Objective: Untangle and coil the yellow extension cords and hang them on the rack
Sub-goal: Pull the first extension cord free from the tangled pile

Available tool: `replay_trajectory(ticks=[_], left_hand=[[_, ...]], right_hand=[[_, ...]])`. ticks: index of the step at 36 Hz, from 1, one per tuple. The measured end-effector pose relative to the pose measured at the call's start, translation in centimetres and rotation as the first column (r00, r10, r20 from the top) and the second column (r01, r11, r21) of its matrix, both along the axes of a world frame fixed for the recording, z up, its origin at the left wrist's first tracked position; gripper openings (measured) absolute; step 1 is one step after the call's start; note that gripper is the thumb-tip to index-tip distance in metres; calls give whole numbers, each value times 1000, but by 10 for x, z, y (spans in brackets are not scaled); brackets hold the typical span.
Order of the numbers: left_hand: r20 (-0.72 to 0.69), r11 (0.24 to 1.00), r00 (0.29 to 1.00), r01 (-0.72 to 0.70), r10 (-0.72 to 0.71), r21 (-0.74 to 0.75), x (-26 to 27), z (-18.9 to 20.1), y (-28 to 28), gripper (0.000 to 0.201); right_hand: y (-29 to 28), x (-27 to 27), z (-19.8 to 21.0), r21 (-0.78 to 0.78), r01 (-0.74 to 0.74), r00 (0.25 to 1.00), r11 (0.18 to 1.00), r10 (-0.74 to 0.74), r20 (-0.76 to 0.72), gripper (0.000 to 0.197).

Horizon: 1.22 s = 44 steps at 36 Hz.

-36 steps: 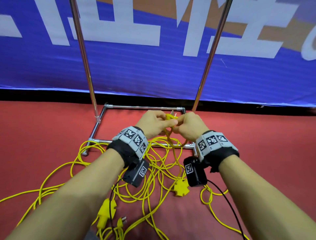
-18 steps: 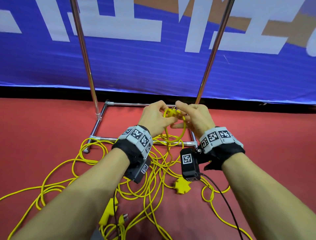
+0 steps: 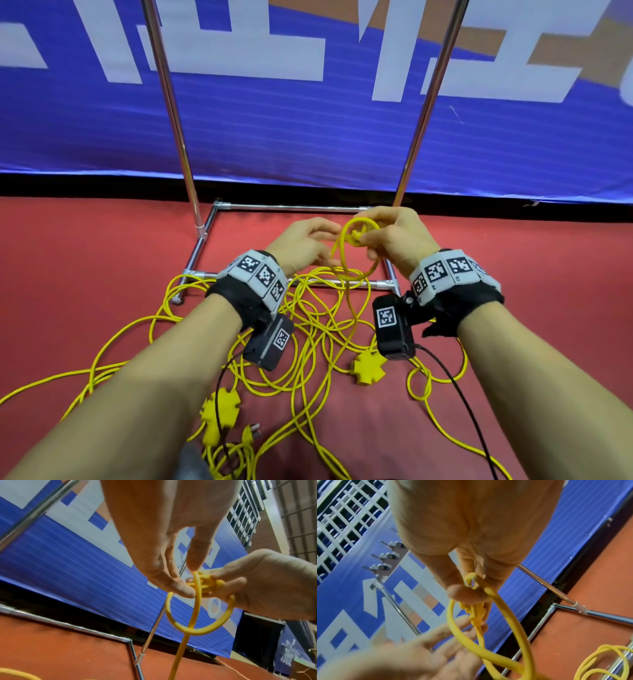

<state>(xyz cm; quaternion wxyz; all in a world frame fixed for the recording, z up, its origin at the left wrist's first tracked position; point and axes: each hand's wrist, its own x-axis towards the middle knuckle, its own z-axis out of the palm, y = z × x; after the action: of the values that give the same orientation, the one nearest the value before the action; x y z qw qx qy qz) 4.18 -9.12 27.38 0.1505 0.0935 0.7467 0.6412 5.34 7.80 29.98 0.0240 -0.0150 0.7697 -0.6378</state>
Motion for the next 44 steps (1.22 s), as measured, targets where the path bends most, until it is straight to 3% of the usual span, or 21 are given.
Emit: replay_trajectory(ticks=[4, 7, 10, 13, 15, 17, 19, 21, 23, 26, 29, 33, 37, 40, 44], left_hand=[[-124, 988, 990, 48, -66, -144, 0, -8, -1, 36], [-150, 972, 988, 4, -41, -237, -2, -13, 3, 6], [-131, 943, 990, -89, 49, -322, -9, -22, 1, 24], [-107, 886, 982, -188, 157, -424, -21, -36, -9, 21], [-38, 863, 977, -201, 208, -463, -21, -41, -13, 6], [-23, 873, 972, -221, 234, -434, -21, -47, -12, 40], [-97, 910, 988, -147, 119, -387, -18, -45, -5, 71], [-156, 933, 987, -27, -31, -358, -13, -41, 4, 79], [-211, 953, 974, 11, -78, -302, -11, -41, 12, 58], [-237, 966, 972, -49, -13, -255, -11, -46, 17, 9], [-220, 953, 972, -147, 88, -267, -17, -60, 15, 15], [-227, 878, 957, -263, 183, -400, -29, -86, 2, 9], [-222, 796, 916, -399, 333, -454, -38, -112, -2, 8], [-188, 685, 852, -508, 489, -522, -44, -128, -3, 22], [-75, 610, 852, -430, 519, -665, -43, -153, -1, 32]], right_hand=[[2, -2, 0, -32, -4, 999, 999, 3, -33, 23], [6, -7, -8, 93, 107, 993, 990, -102, -64, 28], [11, -9, -15, 176, 243, 969, 954, -232, -80, 30], [16, -7, -15, 314, 333, 943, 889, -306, -133, 22], [18, -8, -17, 285, 308, 951, 908, -301, -68, 17], [16, -9, -21, 185, 226, 971, 956, -237, 41, 16], [11, -9, -24, 93, 130, 983, 987, -141, 121, 13], [4, -8, -26, 5, 45, 989, 999, -45, 141, 10], [1, -7, -25, -47, -8, 992, 999, 14, 125, 13], [2, -9, -30, 16, -12, 996, 1000, 10, 88, 18], [12, -12, -46, 111, 30, 994, 993, -41, 98, 20], [27, -11, -75, 251, -5, 977, 968, -49, 209, 18], [19, -9, -106, 60, 4, 952, 998, -23, 306, 32], [16, -11, -125, -61, 82, 934, 995, -56, 352, 37], [28, -15, -151, -49, 164, 893, 985, -127, 431, 29]])
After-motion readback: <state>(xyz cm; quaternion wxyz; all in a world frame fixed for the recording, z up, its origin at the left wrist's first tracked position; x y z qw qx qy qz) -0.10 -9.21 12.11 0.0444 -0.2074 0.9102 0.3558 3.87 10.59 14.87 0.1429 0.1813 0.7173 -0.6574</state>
